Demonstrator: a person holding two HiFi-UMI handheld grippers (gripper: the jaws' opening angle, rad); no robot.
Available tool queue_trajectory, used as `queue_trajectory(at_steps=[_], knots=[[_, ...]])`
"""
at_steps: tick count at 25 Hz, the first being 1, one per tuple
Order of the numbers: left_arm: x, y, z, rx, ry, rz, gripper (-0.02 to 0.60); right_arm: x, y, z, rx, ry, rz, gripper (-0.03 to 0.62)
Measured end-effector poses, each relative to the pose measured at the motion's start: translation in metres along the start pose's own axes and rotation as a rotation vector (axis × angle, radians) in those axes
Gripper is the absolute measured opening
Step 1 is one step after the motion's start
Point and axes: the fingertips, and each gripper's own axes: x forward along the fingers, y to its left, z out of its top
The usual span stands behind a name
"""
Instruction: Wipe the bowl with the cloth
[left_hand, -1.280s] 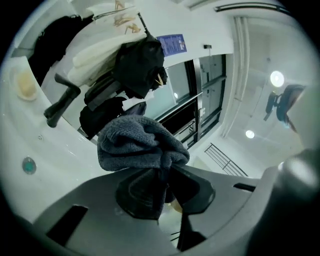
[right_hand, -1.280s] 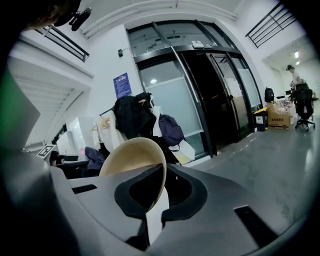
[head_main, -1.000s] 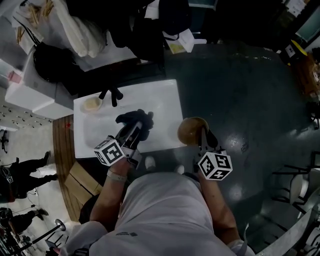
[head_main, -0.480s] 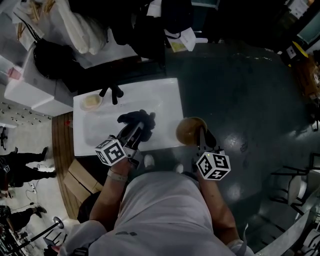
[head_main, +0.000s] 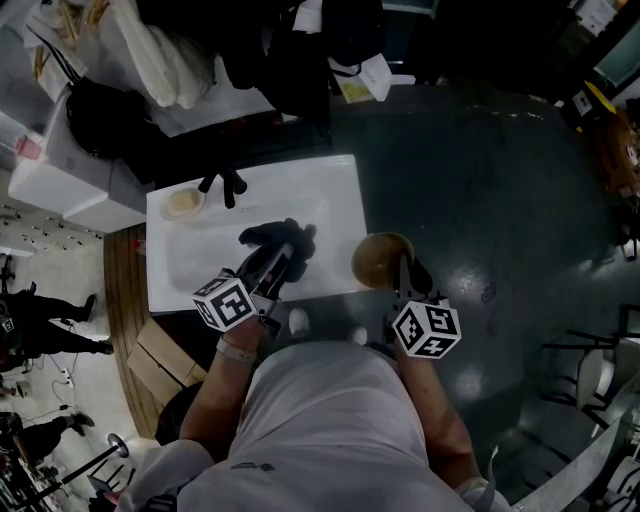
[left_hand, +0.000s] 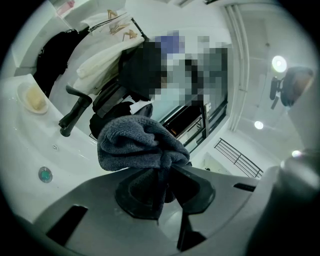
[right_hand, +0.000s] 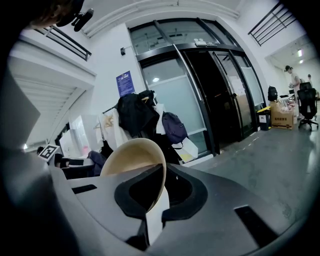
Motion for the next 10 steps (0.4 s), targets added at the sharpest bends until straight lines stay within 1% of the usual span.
queue_trajectory(at_steps=[5,10], knots=[[0.0011,-0.0059,-0.0027,0.005,0.006,-0.014,0.064,-0.0013,0.0015,0.0016,-0.005,-0.004,0.000,0.031],[0.0030,-0.0071,-0.0047,0.022,0.022,-0.012,0.064,0.0012,0.0026,0.0013,-0.010,0.003,-0.001,0.031]])
